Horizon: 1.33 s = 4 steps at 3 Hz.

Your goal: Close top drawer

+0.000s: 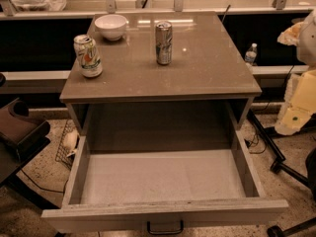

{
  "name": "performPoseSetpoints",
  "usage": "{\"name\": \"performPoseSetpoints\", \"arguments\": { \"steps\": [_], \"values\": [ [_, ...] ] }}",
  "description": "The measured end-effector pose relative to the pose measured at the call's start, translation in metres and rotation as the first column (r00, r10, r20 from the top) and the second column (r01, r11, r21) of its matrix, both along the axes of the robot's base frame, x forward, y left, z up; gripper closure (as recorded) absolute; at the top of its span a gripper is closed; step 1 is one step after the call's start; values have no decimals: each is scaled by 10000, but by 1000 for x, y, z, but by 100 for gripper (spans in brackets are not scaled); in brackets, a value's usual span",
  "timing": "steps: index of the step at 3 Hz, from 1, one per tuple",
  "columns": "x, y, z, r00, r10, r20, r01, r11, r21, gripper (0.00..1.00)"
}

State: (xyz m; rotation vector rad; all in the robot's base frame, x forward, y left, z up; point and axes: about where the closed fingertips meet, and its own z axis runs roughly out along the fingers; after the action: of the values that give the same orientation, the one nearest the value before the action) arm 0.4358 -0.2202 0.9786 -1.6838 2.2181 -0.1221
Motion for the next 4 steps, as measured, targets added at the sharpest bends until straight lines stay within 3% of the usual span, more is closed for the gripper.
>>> {"name": "performPoseSetpoints", "arguments": {
  "steps": [1, 2, 3, 4],
  "values": [
    [-26, -21, -34, 9986, -518, 70, 515, 9979, 397, 21],
    [-59, -50, -86, 9914, -1284, 240, 1258, 9880, 896, 44],
    [-103, -72, -169, 9864, -1615, 292, 1562, 9785, 1344, 76],
    [-139, -79, -217, 9847, -1736, 131, 1693, 9724, 1605, 98]
  ]
}}
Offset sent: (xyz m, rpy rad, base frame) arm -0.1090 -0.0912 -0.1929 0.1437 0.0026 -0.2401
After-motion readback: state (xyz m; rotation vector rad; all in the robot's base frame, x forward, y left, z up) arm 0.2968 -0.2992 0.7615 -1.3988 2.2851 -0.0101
